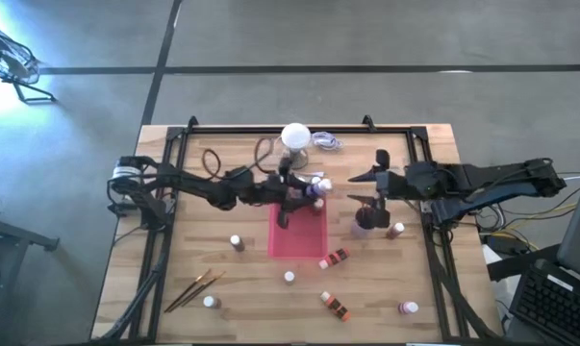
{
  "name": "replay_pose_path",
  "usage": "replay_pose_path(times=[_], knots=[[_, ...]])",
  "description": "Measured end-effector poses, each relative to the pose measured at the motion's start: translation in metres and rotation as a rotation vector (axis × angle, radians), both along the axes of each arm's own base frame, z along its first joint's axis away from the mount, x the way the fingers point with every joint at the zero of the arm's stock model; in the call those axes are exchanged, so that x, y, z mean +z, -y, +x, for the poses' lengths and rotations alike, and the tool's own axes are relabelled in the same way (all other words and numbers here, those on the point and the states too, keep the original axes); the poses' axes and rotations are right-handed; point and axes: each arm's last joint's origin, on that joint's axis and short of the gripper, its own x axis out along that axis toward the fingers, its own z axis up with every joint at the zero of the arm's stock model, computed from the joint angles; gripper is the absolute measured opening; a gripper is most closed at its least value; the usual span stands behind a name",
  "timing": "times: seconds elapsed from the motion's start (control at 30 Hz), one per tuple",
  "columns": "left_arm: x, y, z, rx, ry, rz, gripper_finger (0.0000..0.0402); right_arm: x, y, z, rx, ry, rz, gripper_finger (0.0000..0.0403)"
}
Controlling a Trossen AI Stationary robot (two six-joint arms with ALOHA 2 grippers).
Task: Pick & Place Paint Supplies
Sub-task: Put the small purple paint bottle into the red bin
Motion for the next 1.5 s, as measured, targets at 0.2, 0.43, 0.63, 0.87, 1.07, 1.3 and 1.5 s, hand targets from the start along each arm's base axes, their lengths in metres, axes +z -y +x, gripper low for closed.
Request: replay_pose_path(times=[0.2, 0.43, 0.63, 0.87, 1.07, 1.3, 1.5], knots=[[0.002, 0.000, -0.006, 0.005, 0.076, 0.005, 0.0153, -0.006, -0.004, 0.014, 0.091, 0.259, -0.045, 0.0206], [0.005, 0.000, -0.005, 0.014, 0.087, 0.022, 0.0153, -0.007, -0.006, 0.032, 0.082, 0.295, -0.042, 0.0217], [0.004, 0.000, -0.004, 0.012, 0.077, 0.021, 0.0154, -0.003, -0.007, 0.045, 0.076, 0.283, -0.059, 0.0227], [0.004, 0.000, -0.004, 0.008, 0.075, 0.021, 0.0154, 0.006, -0.005, 0.054, -0.002, 0.291, -0.079, 0.0246], [0.003, 0.000, -0.004, 0.009, 0.070, 0.021, 0.0154, 0.007, -0.006, 0.064, -0.006, 0.283, -0.061, 0.0256], [0.003, 0.000, -0.004, 0.009, 0.071, 0.021, 0.0154, 0.008, -0.006, 0.074, -0.008, 0.269, -0.066, 0.0227], [0.003, 0.000, -0.004, 0.008, 0.069, 0.021, 0.0154, 0.008, -0.007, 0.076, -0.006, 0.264, -0.076, 0.0185]])
